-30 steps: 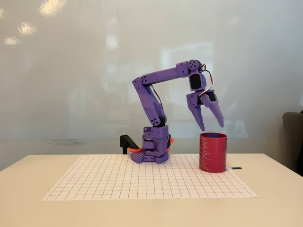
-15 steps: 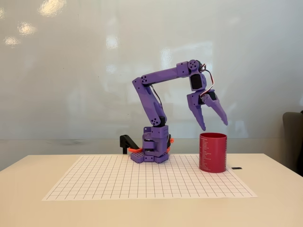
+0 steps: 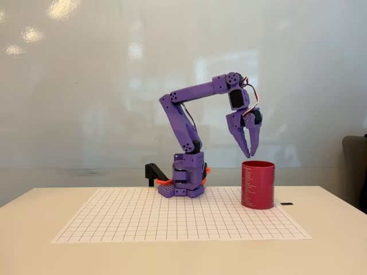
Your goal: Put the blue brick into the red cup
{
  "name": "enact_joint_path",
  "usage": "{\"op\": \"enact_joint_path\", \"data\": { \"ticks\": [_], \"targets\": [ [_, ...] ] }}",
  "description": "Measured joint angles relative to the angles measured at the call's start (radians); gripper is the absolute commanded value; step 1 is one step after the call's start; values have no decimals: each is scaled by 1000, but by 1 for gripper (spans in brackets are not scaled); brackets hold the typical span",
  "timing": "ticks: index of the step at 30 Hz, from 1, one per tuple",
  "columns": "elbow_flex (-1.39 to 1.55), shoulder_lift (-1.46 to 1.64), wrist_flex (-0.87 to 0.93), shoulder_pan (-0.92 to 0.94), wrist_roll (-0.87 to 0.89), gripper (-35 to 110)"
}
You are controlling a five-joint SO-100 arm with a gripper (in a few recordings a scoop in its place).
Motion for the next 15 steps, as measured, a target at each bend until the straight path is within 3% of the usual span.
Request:
{"op": "enact_joint_path", "data": {
  "ticks": [11, 15],
  "targets": [
    [29, 325, -190, 753, -149, -1],
    [38, 453, -225, 945, -155, -1]
  ]
}}
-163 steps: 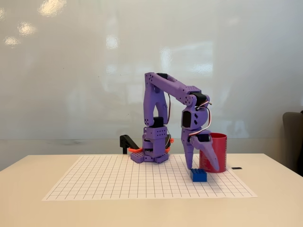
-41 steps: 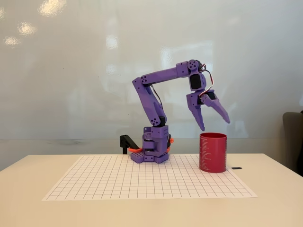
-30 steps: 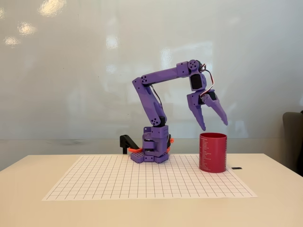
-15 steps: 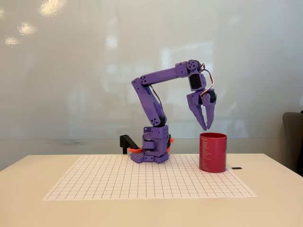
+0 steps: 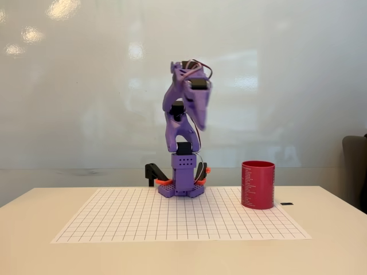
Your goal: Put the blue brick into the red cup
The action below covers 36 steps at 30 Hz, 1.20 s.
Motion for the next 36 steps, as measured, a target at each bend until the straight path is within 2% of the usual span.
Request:
{"op": "enact_joint_path", "data": {
  "ticks": [12, 19, 28, 32, 36],
  "targets": [
    [46, 465, 37, 247, -15, -1],
    [428, 663, -31, 224, -8, -1],
    [940, 681, -170, 206, -6, -1],
    [1091, 681, -155, 201, -23, -1],
    [1100, 684, -94, 201, -9, -1]
  ]
}}
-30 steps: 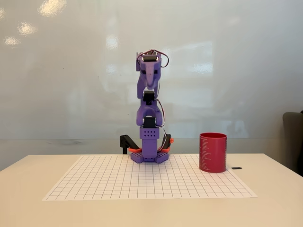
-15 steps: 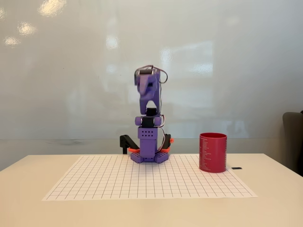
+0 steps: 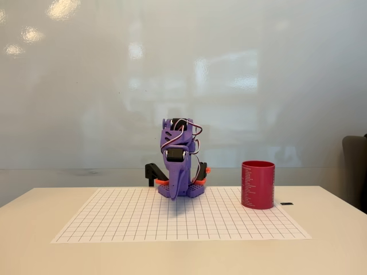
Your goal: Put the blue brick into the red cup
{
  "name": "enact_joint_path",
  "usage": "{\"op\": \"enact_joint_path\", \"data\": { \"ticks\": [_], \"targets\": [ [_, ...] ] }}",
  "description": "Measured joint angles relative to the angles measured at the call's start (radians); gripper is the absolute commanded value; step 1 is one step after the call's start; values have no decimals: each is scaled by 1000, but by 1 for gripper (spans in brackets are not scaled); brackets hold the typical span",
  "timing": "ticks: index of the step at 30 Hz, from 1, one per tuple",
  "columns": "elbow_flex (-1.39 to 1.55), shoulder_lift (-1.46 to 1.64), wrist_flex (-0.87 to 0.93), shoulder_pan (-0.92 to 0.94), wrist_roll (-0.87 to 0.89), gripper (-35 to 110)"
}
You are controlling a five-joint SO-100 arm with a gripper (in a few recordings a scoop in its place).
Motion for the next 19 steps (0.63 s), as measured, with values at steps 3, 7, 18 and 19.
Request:
{"op": "enact_joint_path", "data": {
  "ticks": [3, 7, 18, 19],
  "targets": [
    [0, 0, 11, 0, 2, -1],
    [0, 0, 11, 0, 11, -1],
    [0, 0, 11, 0, 20, -1],
    [0, 0, 11, 0, 20, -1]
  ]
}}
